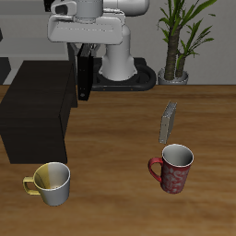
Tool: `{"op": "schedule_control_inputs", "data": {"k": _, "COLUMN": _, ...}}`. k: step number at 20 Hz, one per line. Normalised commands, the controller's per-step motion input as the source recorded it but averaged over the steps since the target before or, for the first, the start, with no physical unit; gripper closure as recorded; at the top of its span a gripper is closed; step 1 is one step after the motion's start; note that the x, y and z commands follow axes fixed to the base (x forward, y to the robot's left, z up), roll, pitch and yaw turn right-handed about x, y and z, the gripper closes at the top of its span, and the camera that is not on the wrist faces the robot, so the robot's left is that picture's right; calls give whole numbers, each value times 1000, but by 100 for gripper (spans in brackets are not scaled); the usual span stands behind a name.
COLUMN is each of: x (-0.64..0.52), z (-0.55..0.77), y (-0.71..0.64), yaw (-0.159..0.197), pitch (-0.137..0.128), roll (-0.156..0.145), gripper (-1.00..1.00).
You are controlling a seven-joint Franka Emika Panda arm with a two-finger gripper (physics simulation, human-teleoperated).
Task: Place the black book flat on top of the shelf
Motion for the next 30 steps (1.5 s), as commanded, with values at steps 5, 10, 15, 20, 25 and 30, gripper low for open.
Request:
{"op": "schedule_control_inputs", "data": {"k": 5, "x": -166, "z": 290, "y": 143, "yaw": 59, "pitch": -76, "roll": -125, "gripper": 100}}
{"op": "schedule_control_inputs", "data": {"k": 10, "x": -44, "z": 201, "y": -74, "yaw": 30, "pitch": -37, "roll": -201, "gripper": 100}}
{"op": "schedule_control_inputs", "data": {"k": 15, "x": -25, "z": 67, "y": -18, "yaw": 14, "pitch": 26, "roll": -193, "gripper": 100}}
{"op": "schedule_control_inputs", "data": {"k": 20, "x": -44, "z": 169, "y": -66, "yaw": 47, "pitch": -33, "roll": -158, "gripper": 100}}
{"op": "schedule_control_inputs", "data": {"k": 25, "x": 94, "z": -10, "y": -241, "yaw": 26, "pitch": -16, "roll": -196, "gripper": 100}}
{"op": "schedule_control_inputs", "data": {"k": 30, "x": 145, "z": -175, "y": -289, "yaw": 7, "pitch": 48, "roll": -185, "gripper": 100}}
